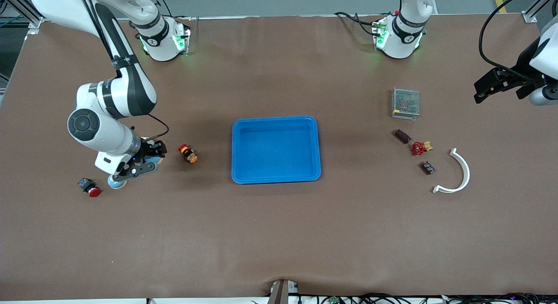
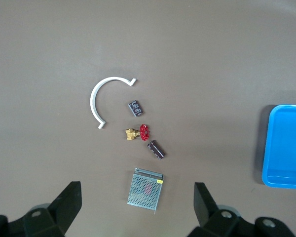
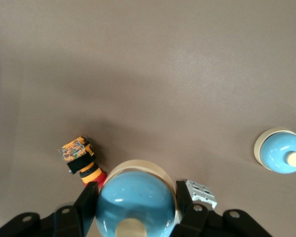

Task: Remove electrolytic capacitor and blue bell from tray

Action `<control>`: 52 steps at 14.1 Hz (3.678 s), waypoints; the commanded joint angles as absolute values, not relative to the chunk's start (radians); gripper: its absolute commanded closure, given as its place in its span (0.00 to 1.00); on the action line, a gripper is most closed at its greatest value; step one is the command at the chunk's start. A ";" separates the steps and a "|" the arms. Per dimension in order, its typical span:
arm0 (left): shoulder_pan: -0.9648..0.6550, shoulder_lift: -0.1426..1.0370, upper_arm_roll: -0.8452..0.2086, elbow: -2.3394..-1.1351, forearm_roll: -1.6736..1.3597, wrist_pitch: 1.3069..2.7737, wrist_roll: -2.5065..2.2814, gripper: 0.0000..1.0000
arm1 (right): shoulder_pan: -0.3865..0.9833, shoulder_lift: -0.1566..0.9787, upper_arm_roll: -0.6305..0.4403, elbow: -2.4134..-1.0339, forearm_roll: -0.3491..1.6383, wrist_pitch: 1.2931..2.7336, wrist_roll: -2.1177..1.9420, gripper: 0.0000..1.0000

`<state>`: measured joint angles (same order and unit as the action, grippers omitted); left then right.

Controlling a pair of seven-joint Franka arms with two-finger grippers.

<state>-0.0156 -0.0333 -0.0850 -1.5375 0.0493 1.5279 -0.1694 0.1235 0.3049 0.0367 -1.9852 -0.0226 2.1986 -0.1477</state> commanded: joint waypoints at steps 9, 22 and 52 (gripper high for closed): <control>-0.023 -0.063 -0.061 -1.569 0.029 1.523 -0.141 0.00 | 0.087 0.417 0.052 -2.051 -0.025 2.428 -0.204 0.57; -0.034 -0.046 -0.083 -1.569 0.028 1.523 -0.115 0.00 | 0.051 0.497 0.055 -2.077 -0.025 2.571 -0.275 0.57; -0.034 -0.043 -0.086 -1.563 0.029 1.509 -0.063 0.00 | 0.098 -0.023 0.063 -1.977 -0.023 1.794 -0.043 0.00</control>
